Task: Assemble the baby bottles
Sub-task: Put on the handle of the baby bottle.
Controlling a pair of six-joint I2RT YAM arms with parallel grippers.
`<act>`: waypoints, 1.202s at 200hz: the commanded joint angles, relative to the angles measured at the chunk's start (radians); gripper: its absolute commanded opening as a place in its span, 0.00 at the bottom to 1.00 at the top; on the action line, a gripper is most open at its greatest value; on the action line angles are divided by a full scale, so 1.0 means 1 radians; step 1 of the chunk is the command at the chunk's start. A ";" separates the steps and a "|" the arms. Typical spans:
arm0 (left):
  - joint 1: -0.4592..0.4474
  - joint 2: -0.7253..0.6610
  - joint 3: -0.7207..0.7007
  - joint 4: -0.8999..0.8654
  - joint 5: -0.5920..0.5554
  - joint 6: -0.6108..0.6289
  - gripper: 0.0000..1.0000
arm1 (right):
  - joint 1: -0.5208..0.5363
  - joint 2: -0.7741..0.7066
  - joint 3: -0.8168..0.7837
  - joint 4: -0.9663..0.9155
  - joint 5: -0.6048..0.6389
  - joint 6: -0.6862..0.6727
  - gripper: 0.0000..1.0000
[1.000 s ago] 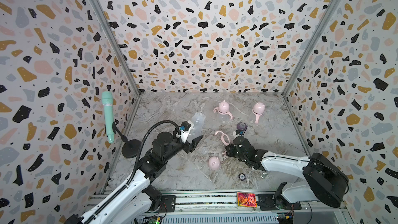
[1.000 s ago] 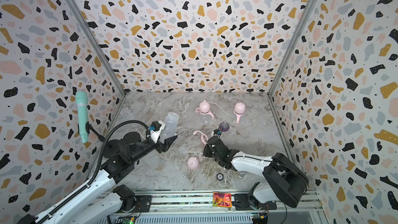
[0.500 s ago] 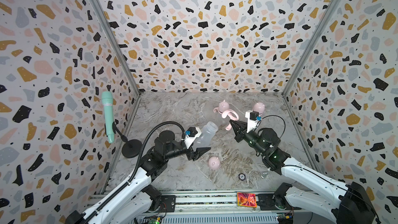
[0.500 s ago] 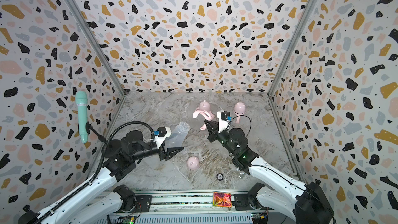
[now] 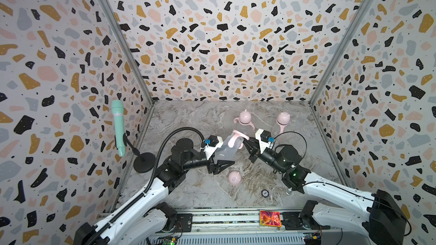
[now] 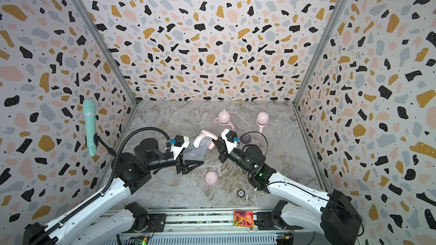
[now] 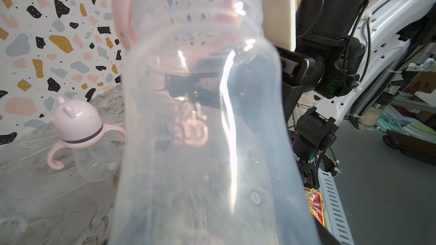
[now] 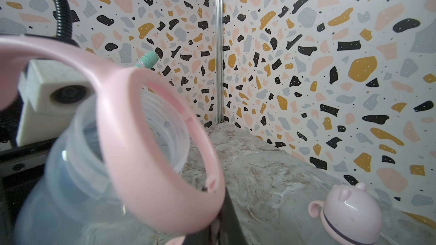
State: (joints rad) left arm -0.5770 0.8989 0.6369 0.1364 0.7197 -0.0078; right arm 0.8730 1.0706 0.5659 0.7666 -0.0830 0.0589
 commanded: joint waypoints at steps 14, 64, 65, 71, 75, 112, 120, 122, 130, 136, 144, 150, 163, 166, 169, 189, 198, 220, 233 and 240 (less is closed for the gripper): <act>0.003 0.011 0.040 0.064 0.027 -0.029 0.37 | 0.044 0.006 0.044 0.047 0.063 -0.093 0.00; 0.003 0.017 0.044 0.072 0.019 -0.037 0.38 | 0.099 0.029 0.043 0.062 0.141 -0.182 0.00; 0.003 0.018 0.045 0.073 0.018 -0.038 0.38 | 0.100 0.029 0.042 0.063 0.141 -0.183 0.00; 0.003 0.017 0.044 0.077 0.014 -0.044 0.38 | 0.102 0.030 0.039 0.064 0.143 -0.190 0.00; 0.003 0.017 0.044 0.081 0.012 -0.048 0.38 | 0.104 0.031 0.036 0.066 0.143 -0.194 0.00; 0.003 0.012 0.043 0.140 0.012 -0.092 0.38 | 0.118 0.025 -0.003 0.059 0.167 -0.273 0.00; 0.003 0.012 0.043 0.152 0.021 -0.099 0.37 | 0.121 0.023 -0.003 0.047 0.174 -0.295 0.00; 0.004 0.011 0.043 0.153 0.024 -0.099 0.37 | 0.122 0.023 -0.002 0.043 0.175 -0.301 0.00; 0.004 0.013 0.042 0.164 0.038 -0.106 0.37 | 0.127 0.024 0.002 0.029 0.179 -0.325 0.00; 0.003 0.013 0.040 0.173 0.047 -0.109 0.37 | 0.130 0.024 0.005 0.021 0.184 -0.347 0.00; 0.004 0.014 0.038 0.182 0.057 -0.110 0.37 | 0.134 0.025 0.008 0.011 0.189 -0.378 0.00; 0.004 0.014 0.037 0.188 0.064 -0.113 0.38 | 0.137 0.026 0.011 0.008 0.193 -0.401 0.00; 0.004 0.010 0.037 0.189 0.067 -0.110 0.37 | 0.140 0.022 0.014 -0.002 0.194 -0.446 0.00; 0.003 0.009 0.037 0.189 0.065 -0.110 0.37 | 0.139 0.021 0.014 -0.005 0.191 -0.453 0.00; 0.003 0.009 0.036 0.189 0.063 -0.110 0.37 | 0.141 0.019 0.014 -0.007 0.186 -0.461 0.00; 0.003 0.002 0.036 0.195 0.055 -0.111 0.38 | 0.142 0.008 0.017 -0.034 0.138 -0.484 0.00; 0.003 -0.002 0.033 0.207 0.051 -0.111 0.37 | 0.144 0.006 0.018 -0.049 0.117 -0.484 0.00; 0.003 -0.010 0.025 0.235 0.040 -0.113 0.37 | 0.153 0.004 0.024 -0.071 0.119 -0.478 0.01; 0.003 -0.016 0.020 0.239 0.023 -0.103 0.38 | 0.153 -0.003 0.031 -0.090 0.126 -0.464 0.09; 0.003 -0.020 0.017 0.241 0.014 -0.098 0.37 | 0.153 -0.008 0.034 -0.099 0.127 -0.459 0.17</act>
State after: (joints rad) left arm -0.5774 0.9108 0.6384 0.2188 0.7731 -0.1093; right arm 1.0000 1.0775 0.5804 0.7895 0.1226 -0.3725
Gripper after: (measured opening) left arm 0.758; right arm 0.087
